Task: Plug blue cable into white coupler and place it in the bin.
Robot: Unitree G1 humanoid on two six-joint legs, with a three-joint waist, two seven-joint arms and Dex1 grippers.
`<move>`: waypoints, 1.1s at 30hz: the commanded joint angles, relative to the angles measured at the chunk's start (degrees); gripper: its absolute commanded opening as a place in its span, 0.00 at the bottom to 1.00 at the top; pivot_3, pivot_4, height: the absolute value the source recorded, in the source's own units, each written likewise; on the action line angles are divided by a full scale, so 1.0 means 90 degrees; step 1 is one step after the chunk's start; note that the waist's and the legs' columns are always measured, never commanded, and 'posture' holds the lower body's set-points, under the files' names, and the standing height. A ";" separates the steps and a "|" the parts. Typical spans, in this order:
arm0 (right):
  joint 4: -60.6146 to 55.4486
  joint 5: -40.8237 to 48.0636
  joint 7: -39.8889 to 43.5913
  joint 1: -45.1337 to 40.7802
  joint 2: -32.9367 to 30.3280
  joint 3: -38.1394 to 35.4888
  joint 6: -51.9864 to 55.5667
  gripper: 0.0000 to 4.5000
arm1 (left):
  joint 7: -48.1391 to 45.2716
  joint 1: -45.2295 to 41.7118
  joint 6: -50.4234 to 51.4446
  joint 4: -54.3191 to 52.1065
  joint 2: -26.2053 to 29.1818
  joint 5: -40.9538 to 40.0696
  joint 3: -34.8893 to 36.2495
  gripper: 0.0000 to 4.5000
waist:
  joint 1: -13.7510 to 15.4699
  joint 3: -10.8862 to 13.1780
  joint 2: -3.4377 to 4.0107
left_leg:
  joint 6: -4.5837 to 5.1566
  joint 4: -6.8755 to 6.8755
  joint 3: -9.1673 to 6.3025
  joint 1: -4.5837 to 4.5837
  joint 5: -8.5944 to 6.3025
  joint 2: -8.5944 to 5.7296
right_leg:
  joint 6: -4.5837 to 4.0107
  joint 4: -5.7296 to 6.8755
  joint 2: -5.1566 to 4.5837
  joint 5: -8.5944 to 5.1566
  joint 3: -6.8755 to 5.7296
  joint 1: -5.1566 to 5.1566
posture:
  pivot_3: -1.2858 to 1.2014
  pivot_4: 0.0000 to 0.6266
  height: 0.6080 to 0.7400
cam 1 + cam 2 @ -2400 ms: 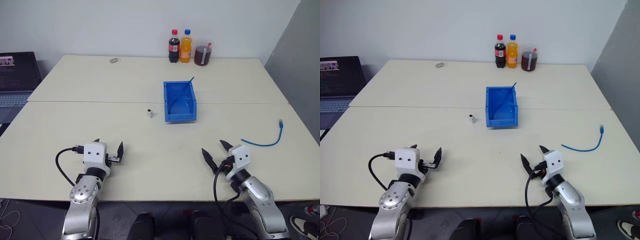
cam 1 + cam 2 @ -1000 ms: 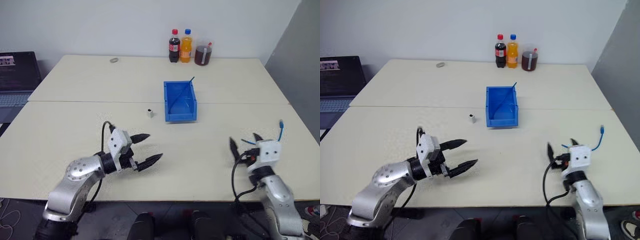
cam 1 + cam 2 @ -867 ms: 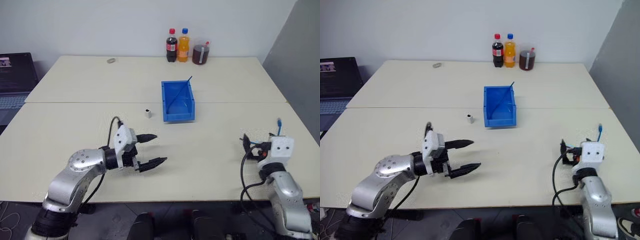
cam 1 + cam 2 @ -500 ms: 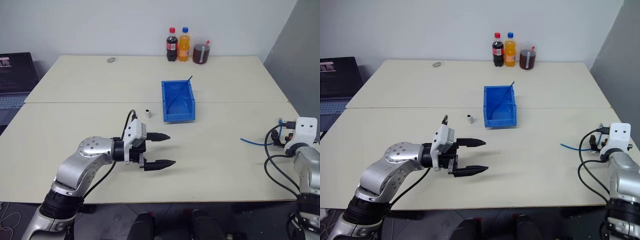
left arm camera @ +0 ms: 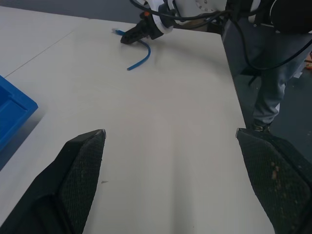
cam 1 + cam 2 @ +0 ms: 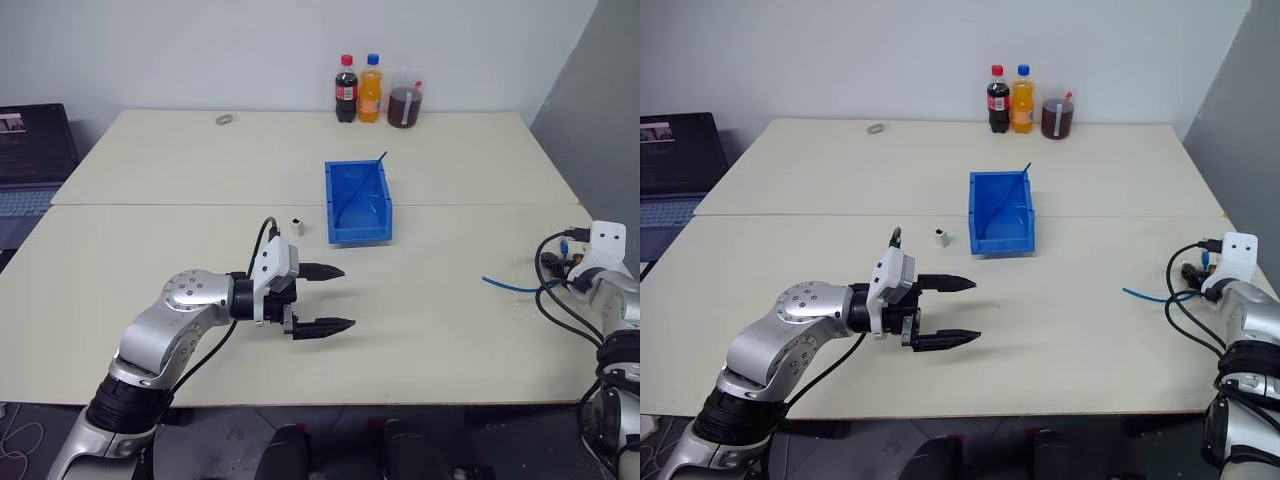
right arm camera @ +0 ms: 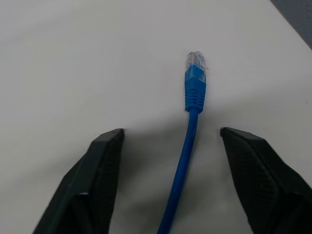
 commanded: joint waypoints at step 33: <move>-0.5015 -0.0603 0.4490 -0.0158 0.0950 0.5302 -0.0677 0.01 | 0.0174 0.2042 -0.0947 0.0937 0.0919 0.0684 0.1506 1.00 | -0.0110 0.0027 0.0010 | -0.0001 -0.0001 -0.0017 0.0007 0.0000 0.0041 | 0.0016 0.0005 0.0027 -0.0002 -0.0016 -0.0011 | 0.52 0.24 1.00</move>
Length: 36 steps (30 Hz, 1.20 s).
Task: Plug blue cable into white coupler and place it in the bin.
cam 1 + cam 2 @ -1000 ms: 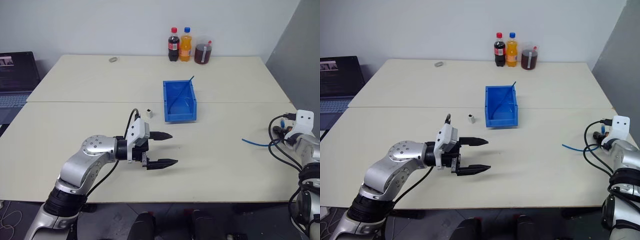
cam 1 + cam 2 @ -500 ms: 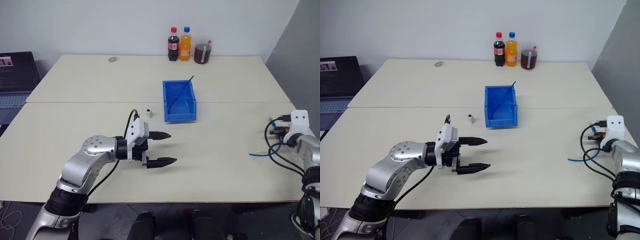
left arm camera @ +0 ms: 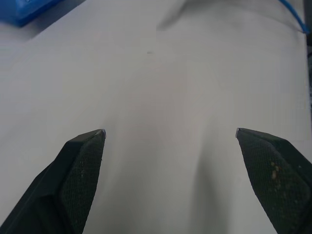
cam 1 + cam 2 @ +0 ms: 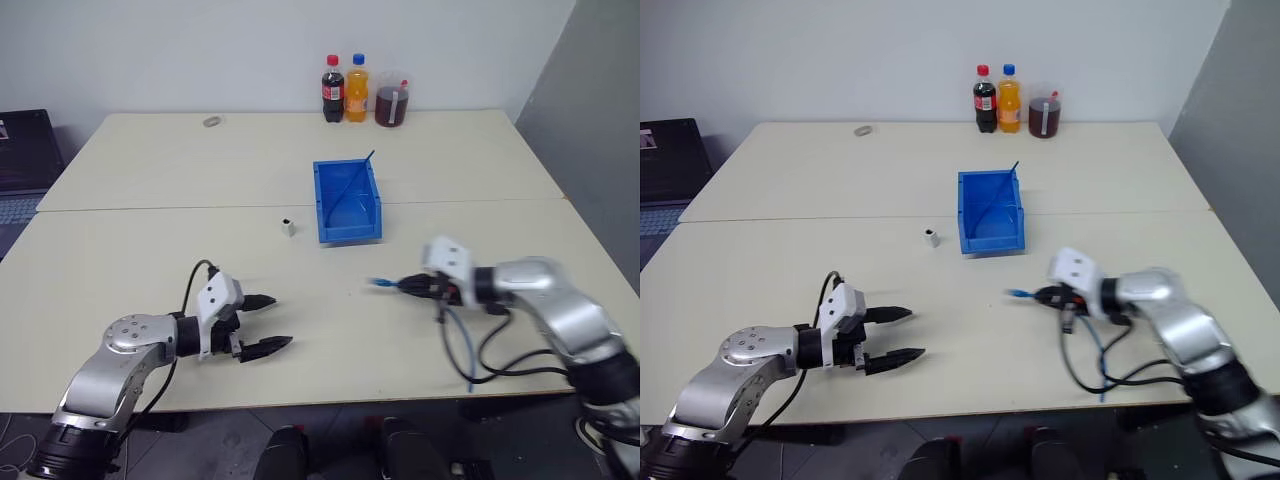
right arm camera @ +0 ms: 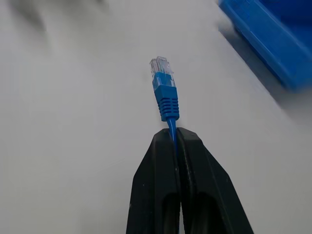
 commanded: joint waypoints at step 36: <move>-0.1411 -0.0087 0.0323 0.0378 0.0247 -0.0257 0.0923 0.77 | -0.0006 -0.1229 -0.1381 0.1797 -0.0761 0.1324 -0.0952 1.00 | 0.0188 -0.0002 -0.0007 | -0.0015 0.0006 0.0000 -0.0004 -0.0009 0.0050 | -0.0060 0.0004 0.0054 0.0007 -0.0010 -0.0003 | 0.52 0.24 1.00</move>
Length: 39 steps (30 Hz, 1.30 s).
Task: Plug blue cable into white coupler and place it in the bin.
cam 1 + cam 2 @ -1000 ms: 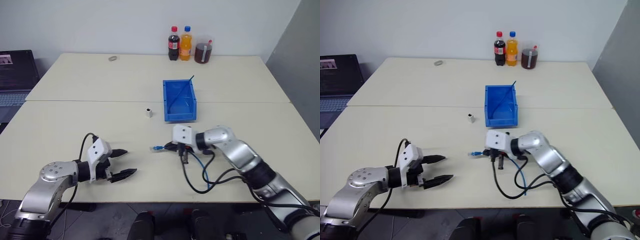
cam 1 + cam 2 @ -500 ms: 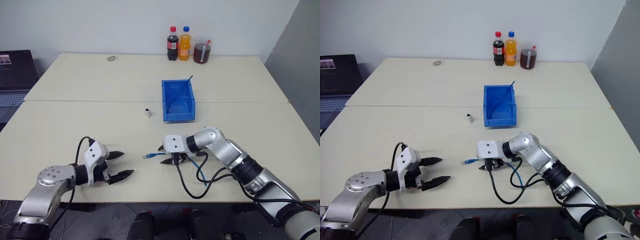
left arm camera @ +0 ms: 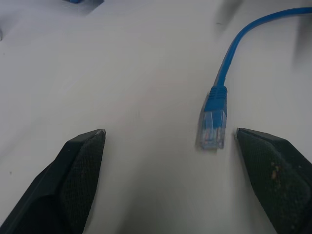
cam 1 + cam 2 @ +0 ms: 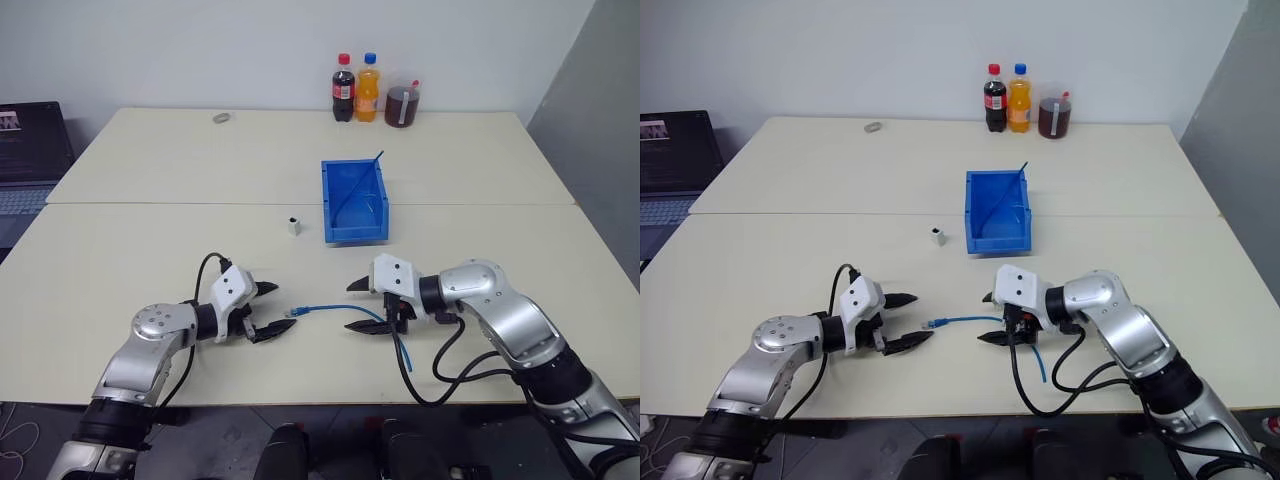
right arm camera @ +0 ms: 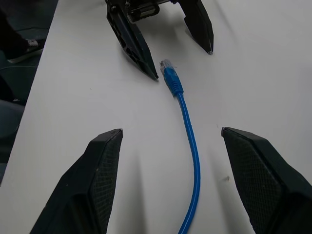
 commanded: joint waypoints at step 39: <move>-0.1889 0.3201 -0.1947 0.1601 0.0680 -0.2454 0.2493 0.79 | 0.0548 0.0091 0.0572 -0.1895 -0.0919 -0.1138 0.0346 0.05 | -0.0010 -0.0007 0.0002 | 0.0000 0.0008 -0.0006 -0.0004 0.0000 0.0003 | 0.0008 -0.0001 0.0001 0.0000 -0.0001 0.0006 | 0.52 0.24 1.00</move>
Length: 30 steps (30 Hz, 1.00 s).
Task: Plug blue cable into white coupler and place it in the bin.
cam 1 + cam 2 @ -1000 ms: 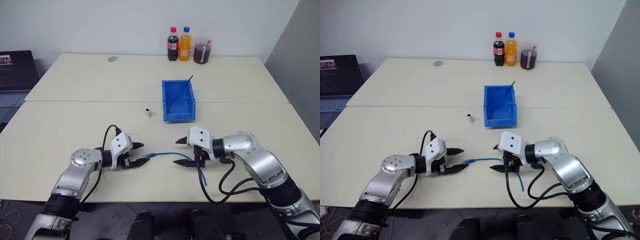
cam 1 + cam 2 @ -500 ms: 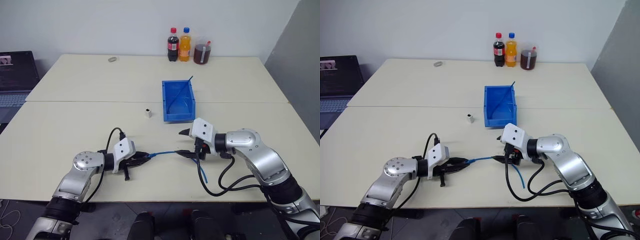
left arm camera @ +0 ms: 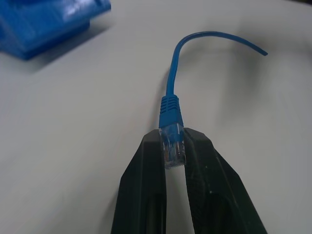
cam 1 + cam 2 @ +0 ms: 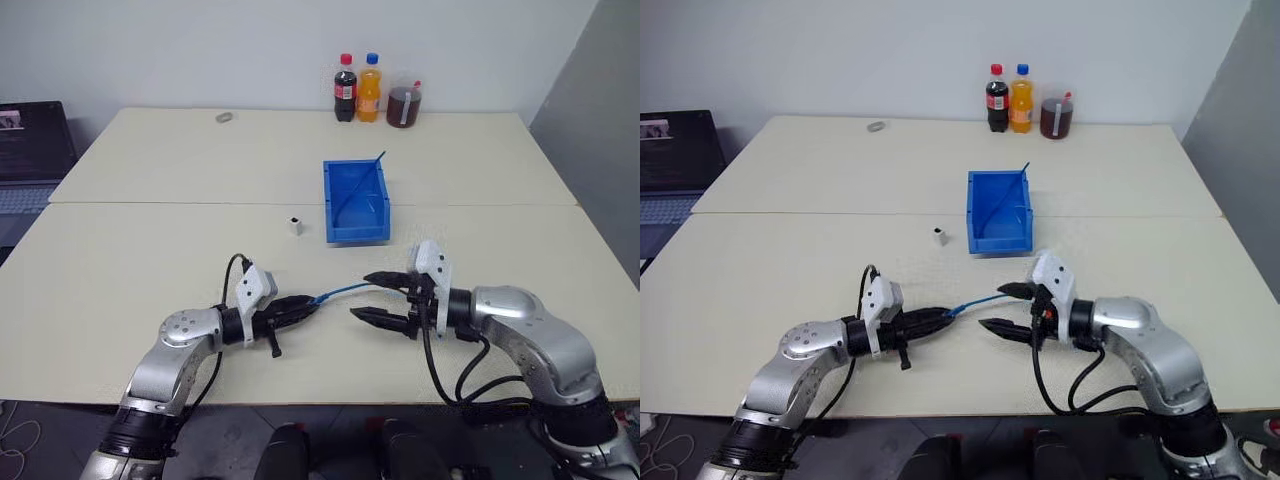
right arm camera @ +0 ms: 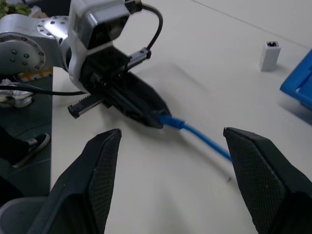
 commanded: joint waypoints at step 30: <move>0.0819 0.2655 -0.2381 -0.0884 0.2167 -0.1165 0.0949 0.79 | 0.0731 -0.0742 0.1805 -0.1488 -0.0183 -0.2040 0.0628 0.05 | -0.0024 0.0001 0.0001 | 0.0000 -0.0006 0.0005 0.0000 0.0000 0.0007 | 0.0013 -0.0004 0.0021 -0.0006 0.0010 -0.0007 | 0.52 0.24 1.00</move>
